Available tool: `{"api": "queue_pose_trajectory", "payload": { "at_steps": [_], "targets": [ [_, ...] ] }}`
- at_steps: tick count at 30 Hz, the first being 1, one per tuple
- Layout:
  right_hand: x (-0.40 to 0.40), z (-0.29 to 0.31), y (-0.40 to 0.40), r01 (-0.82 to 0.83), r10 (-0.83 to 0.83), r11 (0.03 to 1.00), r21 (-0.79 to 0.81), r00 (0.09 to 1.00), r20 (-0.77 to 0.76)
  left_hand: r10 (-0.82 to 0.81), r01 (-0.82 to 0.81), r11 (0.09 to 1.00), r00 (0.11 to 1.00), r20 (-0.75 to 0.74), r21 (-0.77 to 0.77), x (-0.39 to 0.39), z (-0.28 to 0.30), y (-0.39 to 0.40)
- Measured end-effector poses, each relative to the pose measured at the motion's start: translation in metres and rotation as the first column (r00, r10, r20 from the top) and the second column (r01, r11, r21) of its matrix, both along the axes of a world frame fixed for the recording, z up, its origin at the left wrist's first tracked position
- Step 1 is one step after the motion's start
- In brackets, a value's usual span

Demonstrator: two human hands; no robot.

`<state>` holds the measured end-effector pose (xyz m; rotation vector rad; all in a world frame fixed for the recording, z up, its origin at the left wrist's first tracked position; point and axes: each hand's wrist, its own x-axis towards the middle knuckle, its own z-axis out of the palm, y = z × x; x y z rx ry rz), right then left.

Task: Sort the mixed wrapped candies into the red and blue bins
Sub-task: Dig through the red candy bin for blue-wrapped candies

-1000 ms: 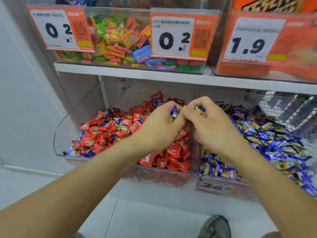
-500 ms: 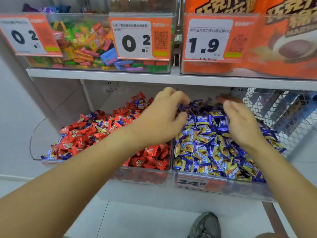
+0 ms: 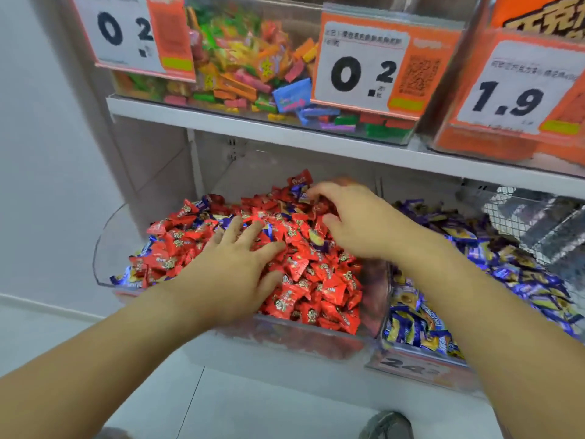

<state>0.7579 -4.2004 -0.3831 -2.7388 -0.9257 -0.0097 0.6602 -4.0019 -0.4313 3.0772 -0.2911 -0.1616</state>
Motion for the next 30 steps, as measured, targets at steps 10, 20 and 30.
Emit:
{"api": "queue_pose_trajectory", "payload": {
  "at_steps": [10, 20, 30],
  "targets": [
    [0.077, -0.015, 0.052, 0.064, -0.091, 0.97, -0.233, 0.99, -0.11, -0.052, 0.047, 0.988, 0.998, -0.031, -0.148, 0.0, 0.002, 0.008],
    [0.07, -0.013, 0.031, 0.143, -0.143, 0.986, 0.083, 0.99, -0.007, 0.231, -0.05, 0.838, 0.934, 0.271, -0.543, 0.038, 0.01, 0.007],
    [0.023, 0.003, 0.004, 0.218, -0.117, 0.881, 0.42, 0.96, -0.253, 0.106, -0.055, 0.877, 0.991, 0.08, -0.477, 0.119, 0.003, -0.005]
  ]
}}
